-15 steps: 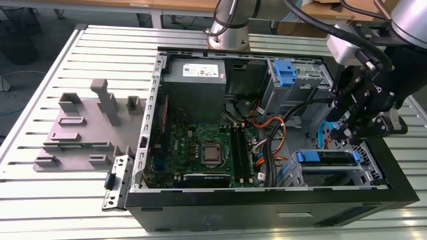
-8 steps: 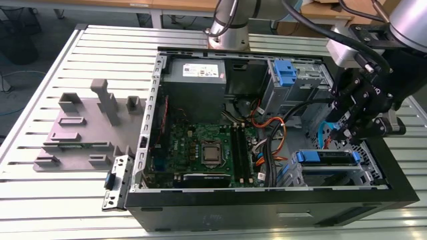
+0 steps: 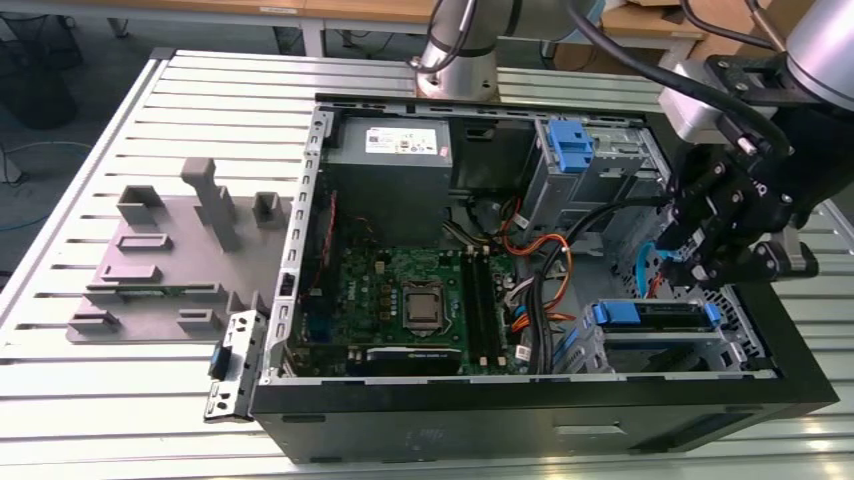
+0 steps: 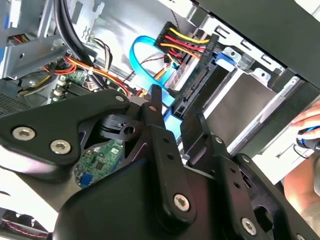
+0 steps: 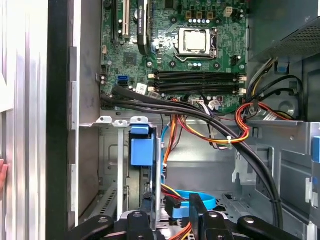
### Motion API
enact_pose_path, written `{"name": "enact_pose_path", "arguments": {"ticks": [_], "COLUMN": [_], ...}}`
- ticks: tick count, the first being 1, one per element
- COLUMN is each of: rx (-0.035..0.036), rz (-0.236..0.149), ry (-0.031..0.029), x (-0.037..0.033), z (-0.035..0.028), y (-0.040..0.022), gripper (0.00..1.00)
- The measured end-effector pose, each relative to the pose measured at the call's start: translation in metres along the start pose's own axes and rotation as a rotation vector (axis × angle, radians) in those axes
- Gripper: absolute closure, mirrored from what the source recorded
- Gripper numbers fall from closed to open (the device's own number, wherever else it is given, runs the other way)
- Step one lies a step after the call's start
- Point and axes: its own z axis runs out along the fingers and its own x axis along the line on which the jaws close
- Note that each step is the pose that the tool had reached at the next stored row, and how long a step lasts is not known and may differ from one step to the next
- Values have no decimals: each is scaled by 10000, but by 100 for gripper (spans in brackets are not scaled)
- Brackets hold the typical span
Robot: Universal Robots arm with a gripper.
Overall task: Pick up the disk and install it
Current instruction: 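Insert the first disk wire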
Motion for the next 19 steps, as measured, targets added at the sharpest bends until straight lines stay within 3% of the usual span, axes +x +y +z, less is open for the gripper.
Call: {"name": "enact_pose_path", "arguments": {"ticks": [3,12,19], "rx": [0,0,0], "rz": [0,0,0], "ry": [0,-2,0], "x": [44,54,55], "z": [6,117,121], "y": [-1,0,0], "gripper": [58,58,58]}}
